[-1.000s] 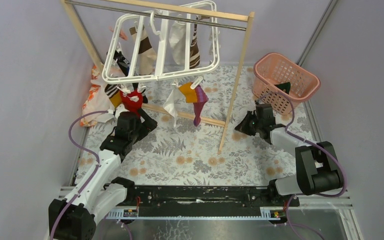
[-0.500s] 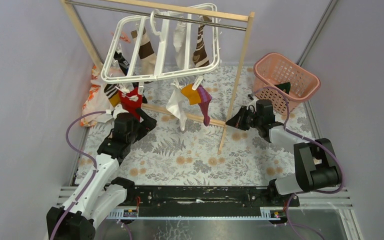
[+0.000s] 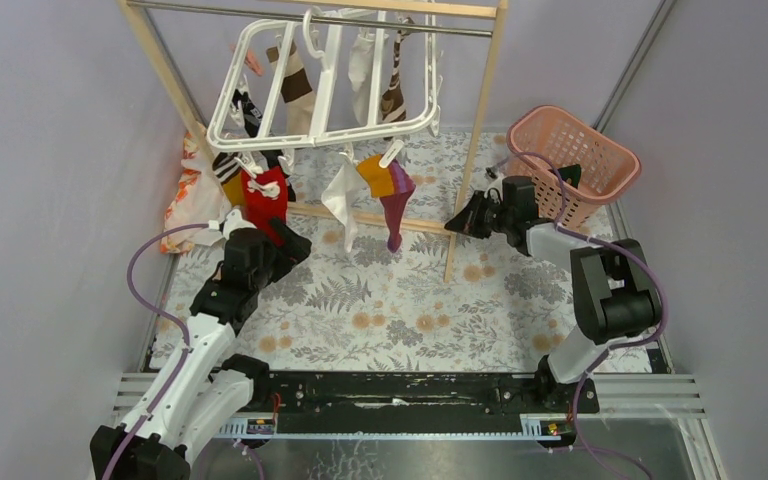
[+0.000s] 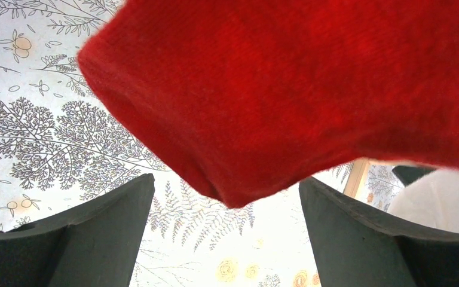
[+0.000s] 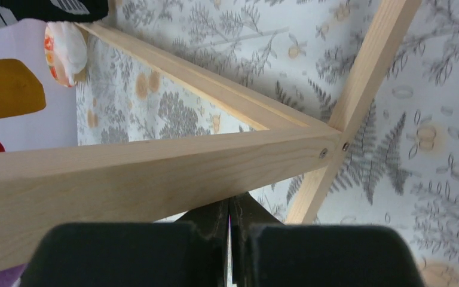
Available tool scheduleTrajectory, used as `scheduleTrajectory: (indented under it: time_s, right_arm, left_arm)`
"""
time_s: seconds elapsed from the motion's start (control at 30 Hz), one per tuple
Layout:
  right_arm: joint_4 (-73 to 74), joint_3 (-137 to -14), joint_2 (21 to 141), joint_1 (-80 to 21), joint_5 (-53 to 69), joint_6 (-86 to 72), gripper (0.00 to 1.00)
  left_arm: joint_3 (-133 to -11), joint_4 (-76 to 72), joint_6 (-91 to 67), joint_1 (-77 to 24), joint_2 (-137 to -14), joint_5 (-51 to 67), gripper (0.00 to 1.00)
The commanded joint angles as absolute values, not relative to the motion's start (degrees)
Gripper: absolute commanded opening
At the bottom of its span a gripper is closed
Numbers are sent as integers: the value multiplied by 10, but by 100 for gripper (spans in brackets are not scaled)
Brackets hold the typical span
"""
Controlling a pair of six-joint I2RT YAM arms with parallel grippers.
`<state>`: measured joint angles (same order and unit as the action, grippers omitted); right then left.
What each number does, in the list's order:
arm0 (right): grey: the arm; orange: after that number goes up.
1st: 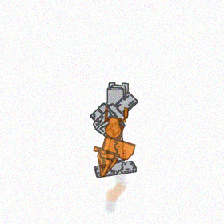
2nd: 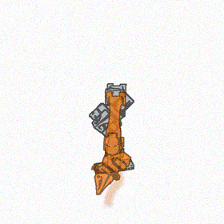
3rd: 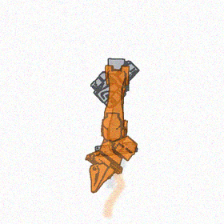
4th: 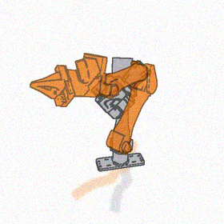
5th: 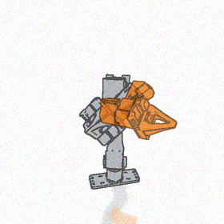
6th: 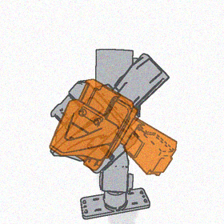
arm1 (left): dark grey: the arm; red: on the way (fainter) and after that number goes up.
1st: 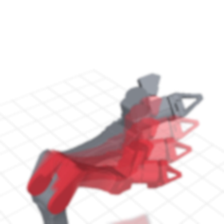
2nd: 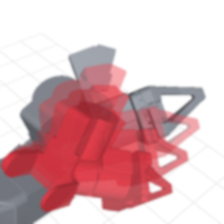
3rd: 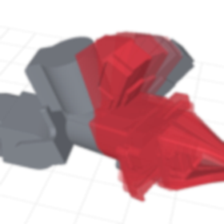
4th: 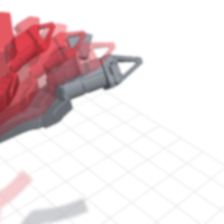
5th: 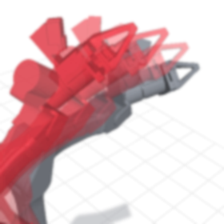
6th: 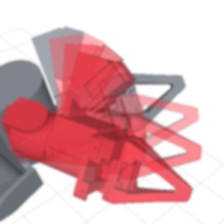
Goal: Clip the socks to the hanger
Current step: Move the clothesline to the center of the board.
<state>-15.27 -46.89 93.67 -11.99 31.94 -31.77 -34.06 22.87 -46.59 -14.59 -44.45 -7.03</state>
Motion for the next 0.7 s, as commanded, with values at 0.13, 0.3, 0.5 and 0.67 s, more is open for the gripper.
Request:
scheduleTrajectory:
  time_s: [0.13, 0.3, 0.5, 0.67]
  right_arm:
    - [-156, -600, 1010, -117, 296, -307, 0]
    - [-125, -658, 1050, -110, 285, -297, 0]
    - [-102, -715, 1090, -100, 285, -293, 0]
    - [-92, -736, 1093, -97, 291, -290, 0]
  left_arm:
    - [-370, 238, -442, -148, -440, -69, 99]
    - [-372, 242, -439, -148, -435, -62, 99]
    - [-377, 246, -436, -149, -435, -64, 99]
    - [-376, 248, -436, -149, -432, -67, 99]
